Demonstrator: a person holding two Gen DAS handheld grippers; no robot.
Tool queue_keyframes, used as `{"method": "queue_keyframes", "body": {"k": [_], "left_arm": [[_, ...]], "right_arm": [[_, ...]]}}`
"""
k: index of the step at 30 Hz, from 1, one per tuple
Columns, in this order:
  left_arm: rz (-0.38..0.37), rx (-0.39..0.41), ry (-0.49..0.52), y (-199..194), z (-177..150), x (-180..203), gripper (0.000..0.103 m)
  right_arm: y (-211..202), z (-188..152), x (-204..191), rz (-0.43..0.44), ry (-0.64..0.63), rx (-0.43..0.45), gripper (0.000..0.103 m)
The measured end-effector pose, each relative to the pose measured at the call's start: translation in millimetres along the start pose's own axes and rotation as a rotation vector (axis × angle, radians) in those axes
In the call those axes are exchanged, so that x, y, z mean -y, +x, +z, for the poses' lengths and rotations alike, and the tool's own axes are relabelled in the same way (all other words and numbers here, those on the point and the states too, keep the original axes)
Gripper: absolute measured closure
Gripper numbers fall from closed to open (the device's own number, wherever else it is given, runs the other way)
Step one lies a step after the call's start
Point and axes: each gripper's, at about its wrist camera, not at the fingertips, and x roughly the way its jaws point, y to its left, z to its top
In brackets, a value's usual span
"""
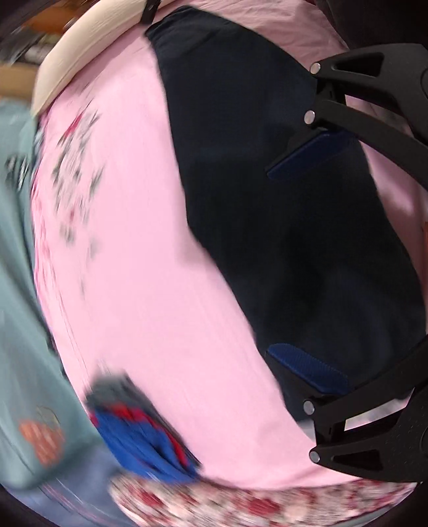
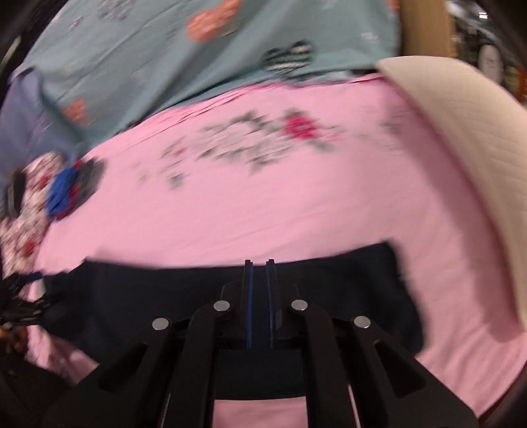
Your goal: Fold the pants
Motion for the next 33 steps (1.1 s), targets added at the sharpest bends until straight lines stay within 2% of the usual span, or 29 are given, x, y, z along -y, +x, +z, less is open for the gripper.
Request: {"method": "queue_keyframes", "body": {"k": [2,4,6,7,9,10,15,19,21,22,25,27,29,33], "left_arm": [[-0.020,-0.046,0.029,19.0,-2.0,8.5,0.002],[-0.037,-0.088,0.014,33.1,-11.3,10.7,0.002],[-0.078,-0.099,-0.057,43.3,-21.5,5.8,0.002],[-0.100,-0.087,-0.091,44.3,-25.1,1.6,0.002],[-0.091,-0.063,-0.076,43.2,-28.1,3.5,0.002],[-0.090,-0.057,-0.084,43.4,-28.7,2.4,0.002],[-0.080,-0.027,-0.108,39.5,-39.1,7.5,0.002],[-0.066,-0.014,-0.137,38.6,-44.9,9.2,0.002],[-0.062,-0.017,-0.148,39.2,-45.2,9.9,0.002],[-0.060,-0.019,-0.150,40.2,-43.4,8.8,0.002],[-0.057,-0.023,-0.155,41.5,-42.6,9.2,0.002],[-0.055,-0.023,-0.157,39.5,-41.1,8.0,0.002],[-0.055,-0.026,-0.157,40.3,-40.9,7.7,0.002],[-0.055,-0.032,-0.156,40.6,-40.5,7.1,0.002]], "right_arm": [[21.3,2.1,-33.2,0.124,-0.030,-0.058,0.096],[38.8,9.2,-61.1,0.267,-0.037,-0.121,0.094],[54.9,16.2,-89.7,0.354,-0.073,-0.179,0.085],[64.9,22.4,-105.6,0.386,-0.106,-0.218,0.075],[78.3,32.6,-130.9,0.406,-0.172,-0.259,0.056],[86.0,38.6,-144.9,0.424,-0.221,-0.272,0.054],[128.4,55.0,-188.4,0.513,-0.383,-0.406,0.054],[168.5,53.2,-204.4,0.492,-0.528,-0.565,0.054],[172.8,48.0,-211.3,0.555,-0.586,-0.659,0.054],[169.1,44.5,-215.9,0.616,-0.626,-0.708,0.053],[160.9,37.8,-220.8,0.698,-0.708,-0.774,0.053],[167.9,41.9,-216.7,0.659,-0.684,-0.752,0.053],[182.1,46.4,-211.5,0.638,-0.624,-0.766,0.053],[195.6,35.5,-214.5,0.751,-0.578,-0.899,0.050]]}}
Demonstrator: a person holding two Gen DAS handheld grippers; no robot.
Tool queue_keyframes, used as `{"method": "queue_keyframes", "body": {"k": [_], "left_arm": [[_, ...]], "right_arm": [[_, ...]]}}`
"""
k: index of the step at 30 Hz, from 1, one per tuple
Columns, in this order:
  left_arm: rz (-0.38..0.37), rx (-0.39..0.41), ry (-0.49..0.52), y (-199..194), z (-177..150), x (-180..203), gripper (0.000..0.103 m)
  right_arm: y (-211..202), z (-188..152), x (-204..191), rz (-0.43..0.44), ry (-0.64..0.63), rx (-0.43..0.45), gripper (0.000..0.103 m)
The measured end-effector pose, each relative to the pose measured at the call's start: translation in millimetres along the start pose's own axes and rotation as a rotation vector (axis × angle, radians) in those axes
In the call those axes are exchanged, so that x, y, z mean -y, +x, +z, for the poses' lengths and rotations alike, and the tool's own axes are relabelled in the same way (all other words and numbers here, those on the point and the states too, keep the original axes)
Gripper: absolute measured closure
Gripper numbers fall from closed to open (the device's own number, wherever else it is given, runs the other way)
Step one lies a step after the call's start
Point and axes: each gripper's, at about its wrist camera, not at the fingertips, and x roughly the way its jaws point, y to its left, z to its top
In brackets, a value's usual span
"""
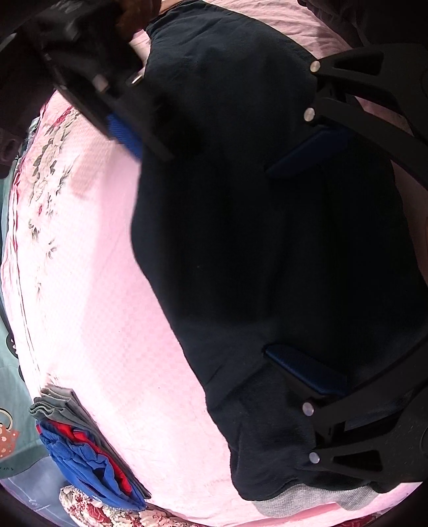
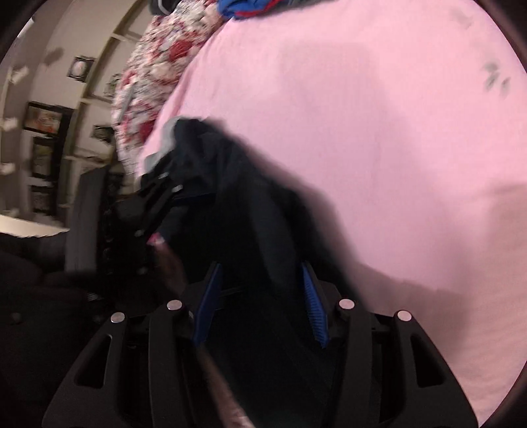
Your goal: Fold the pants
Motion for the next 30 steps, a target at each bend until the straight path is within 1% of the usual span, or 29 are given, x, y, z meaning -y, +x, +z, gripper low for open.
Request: {"method": "queue_keyframes", "body": {"k": [2,5,6,8,9,11,12,13,14,15,17,19,21,23,24,25,26,27,28,29,30], "left_arm": [[0.000,-0.003,0.000,-0.8,-0.7,0.4,0.002],[0.001,-0.008,-0.001,-0.8,-0.8,0.4,0.002],[0.002,-0.010,-0.002,-0.5,-0.2,0.0,0.002],[0.003,-0.012,-0.004,-0.2,0.2,-0.2,0.002],[0.004,-0.013,-0.004,0.0,0.4,-0.3,0.002],[0.005,-0.018,-0.005,0.5,1.2,-1.0,0.002],[0.007,-0.018,-0.005,0.4,1.5,-1.1,0.002],[0.008,-0.018,-0.006,0.4,2.0,-1.3,0.002],[0.007,-0.018,-0.005,2.0,4.1,-2.9,0.002],[0.007,-0.016,-0.004,2.3,4.1,-3.0,0.002],[0.008,-0.015,-0.004,3.4,5.0,-3.3,0.002],[0.006,-0.016,0.000,2.6,3.7,-2.6,0.002],[0.006,-0.017,0.002,3.1,4.3,-2.7,0.002],[0.003,-0.017,0.008,2.2,4.2,-2.9,0.002],[0.001,-0.022,0.015,0.8,3.8,-1.9,0.002],[-0.002,-0.032,0.026,-0.2,5.0,-1.5,0.002],[-0.001,-0.048,0.047,-3.0,7.8,-1.9,0.002],[0.015,-0.051,0.066,-7.8,9.1,-2.2,0.002],[0.041,-0.036,0.086,-15.6,9.0,-5.0,0.002],[0.070,0.005,0.107,-29.5,7.9,-9.9,0.002],[0.085,0.033,0.117,-39.9,5.9,-16.0,0.002]], "right_arm": [[10.9,2.6,0.4,0.033,-0.008,-0.031,0.049],[17.5,11.3,4.6,0.111,0.017,-0.016,0.046],[18.5,17.6,7.4,0.150,0.032,0.010,0.046],[20.3,27.5,13.9,0.198,0.066,0.067,0.046],[17.7,32.9,18.2,0.207,0.091,0.113,0.046],[10.6,44.2,20.6,0.186,0.110,0.200,0.047],[6.9,46.1,24.5,0.213,0.123,0.216,0.050],[5.8,44.9,28.2,0.218,0.134,0.224,0.056],[5.4,44.2,31.1,0.217,0.137,0.232,0.060],[5.4,41.3,35.3,0.218,0.145,0.242,0.068],[5.0,36.5,52.2,0.240,0.208,0.262,0.072],[9.9,35.3,61.6,0.246,0.261,0.273,0.072],[-0.1,29.8,57.1,0.199,0.256,0.295,0.072],[-26.8,23.2,47.1,0.080,0.242,0.385,0.069],[-39.5,19.2,46.4,0.042,0.251,0.419,0.069],[-55.4,14.1,39.2,-0.016,0.258,0.460,0.069],[-67.6,8.3,29.3,-0.050,0.242,0.498,0.069],[-78.4,0.9,19.0,-0.073,0.218,0.536,0.069],[-85.0,-6.9,4.7,-0.097,0.194,0.560,0.069],[-84.9,-13.7,-10.5,-0.119,0.176,0.564,0.069],[-83.0,-19.3,-17.2,-0.132,0.164,0.561,0.069]]}}
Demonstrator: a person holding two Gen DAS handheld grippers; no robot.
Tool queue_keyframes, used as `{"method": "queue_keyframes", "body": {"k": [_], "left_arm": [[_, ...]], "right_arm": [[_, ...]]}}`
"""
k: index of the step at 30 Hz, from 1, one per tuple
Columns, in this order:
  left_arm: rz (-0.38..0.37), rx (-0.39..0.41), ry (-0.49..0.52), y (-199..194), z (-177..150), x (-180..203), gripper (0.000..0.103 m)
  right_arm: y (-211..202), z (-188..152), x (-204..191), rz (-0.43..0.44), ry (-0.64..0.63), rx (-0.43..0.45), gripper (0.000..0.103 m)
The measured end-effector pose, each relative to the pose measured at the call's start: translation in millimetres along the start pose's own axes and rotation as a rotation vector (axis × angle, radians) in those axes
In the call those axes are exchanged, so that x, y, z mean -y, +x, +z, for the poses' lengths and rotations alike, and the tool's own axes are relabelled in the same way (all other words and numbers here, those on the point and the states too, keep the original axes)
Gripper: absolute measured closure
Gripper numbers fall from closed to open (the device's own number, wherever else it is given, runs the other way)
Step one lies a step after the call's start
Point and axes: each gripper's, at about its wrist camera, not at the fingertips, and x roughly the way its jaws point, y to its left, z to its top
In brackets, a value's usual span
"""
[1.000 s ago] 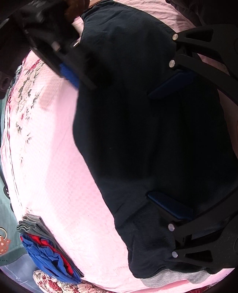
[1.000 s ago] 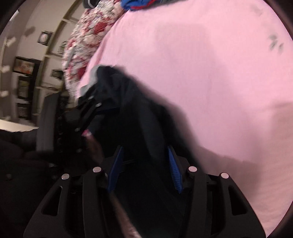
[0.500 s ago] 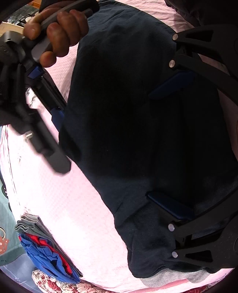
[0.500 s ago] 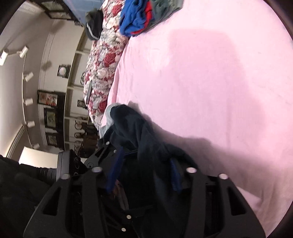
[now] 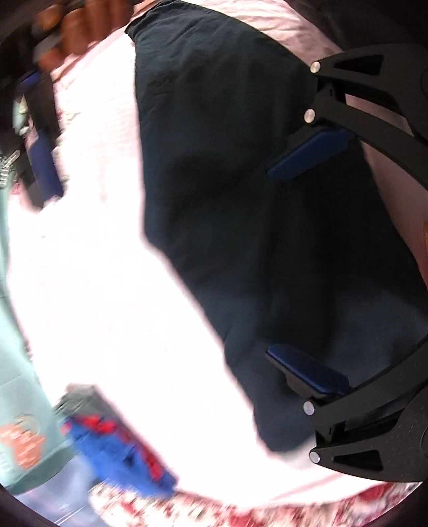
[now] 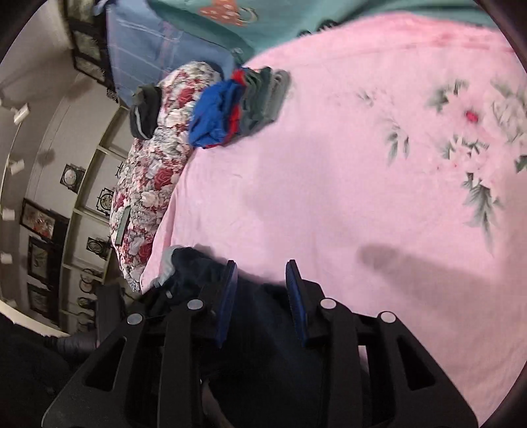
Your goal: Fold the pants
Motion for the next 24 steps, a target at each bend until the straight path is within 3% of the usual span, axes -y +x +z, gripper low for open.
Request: {"method": "queue_keyframes", "body": {"k": [3,6,7,9,12,14,16,24], "left_arm": [[0.062,0.019,-0.024,-16.1,-17.0,-34.1,0.002],[0.103,-0.034,-0.099,-5.6,-41.8,-71.5,0.002],[0.101,-0.046,-0.121,0.2,-50.8,-82.7,0.002],[0.003,-0.009,-0.182,5.9,-64.3,-102.6,0.002],[-0.009,-0.034,-0.198,4.4,-59.9,-106.2,0.002],[0.019,-0.028,-0.184,-2.7,-52.2,-107.3,0.002],[0.032,0.001,-0.165,-15.2,-47.7,-97.8,0.002],[-0.046,0.059,0.042,-26.9,-1.6,-8.4,0.002]], "right_arm": [[12.0,-33.3,-26.5,-0.026,-0.030,-0.016,0.069],[36.1,-65.8,-33.4,-0.070,-0.012,-0.039,0.069],[50.0,-77.3,-33.0,-0.144,-0.015,-0.052,0.069],[67.0,-92.0,-22.6,-0.247,0.012,-0.062,0.072],[43.9,-96.5,-23.9,-0.284,0.098,0.014,0.071],[2.2,-107.6,-24.8,-0.287,0.151,0.160,0.057],[-43.8,-129.0,-16.5,-0.388,0.230,0.303,0.045],[-198.7,-282.1,63.3,-0.612,0.890,0.711,0.045]]}}
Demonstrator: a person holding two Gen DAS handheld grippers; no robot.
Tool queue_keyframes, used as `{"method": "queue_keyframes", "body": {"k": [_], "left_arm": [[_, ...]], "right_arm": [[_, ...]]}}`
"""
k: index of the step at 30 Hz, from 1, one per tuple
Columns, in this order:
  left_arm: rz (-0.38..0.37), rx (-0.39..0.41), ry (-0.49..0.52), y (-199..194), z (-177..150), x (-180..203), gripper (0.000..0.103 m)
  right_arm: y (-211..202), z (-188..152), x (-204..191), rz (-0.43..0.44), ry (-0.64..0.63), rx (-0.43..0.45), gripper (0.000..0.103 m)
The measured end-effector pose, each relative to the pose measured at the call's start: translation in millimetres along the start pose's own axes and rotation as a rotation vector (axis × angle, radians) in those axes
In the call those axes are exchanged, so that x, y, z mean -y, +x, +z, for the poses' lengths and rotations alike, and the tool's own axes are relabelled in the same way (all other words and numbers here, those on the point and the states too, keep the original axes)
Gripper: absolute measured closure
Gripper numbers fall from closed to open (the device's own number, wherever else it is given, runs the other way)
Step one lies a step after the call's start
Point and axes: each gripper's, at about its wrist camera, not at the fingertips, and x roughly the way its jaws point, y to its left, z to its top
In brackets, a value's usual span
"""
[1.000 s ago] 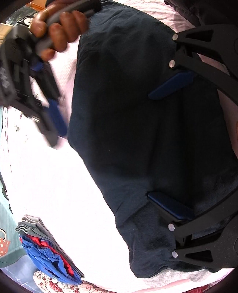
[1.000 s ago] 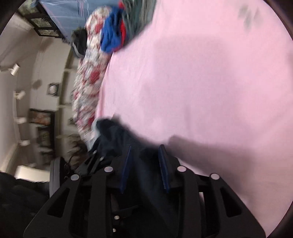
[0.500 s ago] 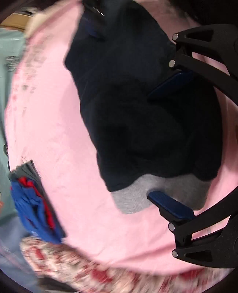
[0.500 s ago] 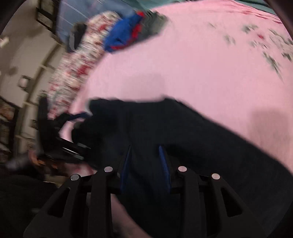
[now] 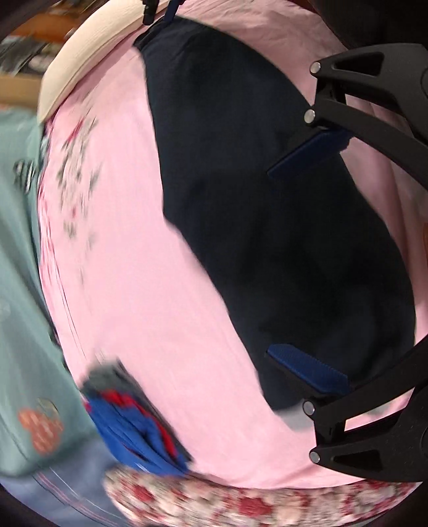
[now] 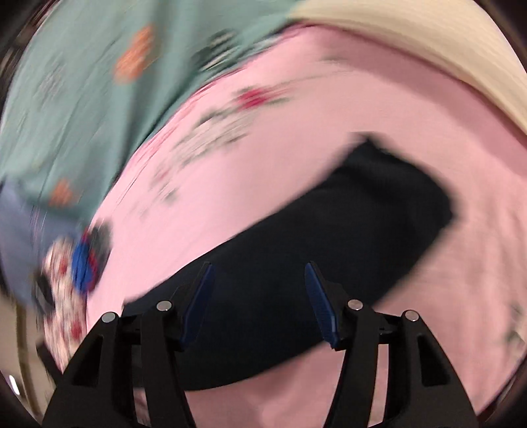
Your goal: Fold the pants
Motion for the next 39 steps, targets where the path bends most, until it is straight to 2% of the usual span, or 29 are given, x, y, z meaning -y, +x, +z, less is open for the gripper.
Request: {"method": "queue_keyframes", "body": {"k": [2,4,6,9,12,16,19,22,25,28,32,36,39], "left_arm": [[-0.018,-0.001,0.041,4.5,9.7,23.1,0.002],[-0.025,0.001,0.092,9.6,20.4,47.9,0.002],[-0.038,-0.010,0.126,13.7,24.4,63.8,0.002],[-0.048,-0.042,0.155,20.6,28.5,85.2,0.002],[-0.040,-0.077,0.162,24.5,28.1,96.5,0.002],[-0.007,-0.087,0.152,25.5,29.9,100.1,0.002],[0.011,-0.086,0.127,22.5,29.8,96.4,0.002],[0.033,-0.097,0.104,23.3,29.4,90.8,0.002],[0.049,-0.097,0.077,21.7,29.0,83.0,0.002],[0.073,-0.077,0.050,14.2,28.9,69.0,0.002],[0.114,-0.052,-0.027,1.2,26.4,35.2,0.002],[0.159,-0.032,-0.107,-12.4,18.1,-1.9,0.002],[0.190,-0.027,-0.163,-21.4,5.9,-27.2,0.002]], "right_arm": [[-8.7,8.8,41.9,-0.032,0.140,0.043,0.045],[-8.0,15.5,67.0,-0.085,0.192,0.042,0.045],[-1.2,20.5,82.8,-0.115,0.203,0.036,0.045],[6.4,31.2,94.7,-0.088,0.179,0.034,0.045],[17.0,34.6,91.6,-0.092,0.131,0.036,0.045],[27.6,36.7,93.2,-0.081,0.131,0.023,0.046],[24.6,33.6,92.8,-0.066,0.112,0.021,0.057],[28.1,34.3,91.0,-0.018,0.122,0.014,0.079],[23.8,38.0,83.2,0.005,0.120,0.033,0.086],[3.6,40.6,51.6,0.006,0.018,0.100,0.088],[-26.3,28.5,-28.3,0.023,-0.261,0.194,0.088],[-39.7,-14.9,-116.0,0.072,-0.580,0.244,0.088],[-24.8,-74.9,-170.2,0.084,-0.859,0.244,0.088]]}}
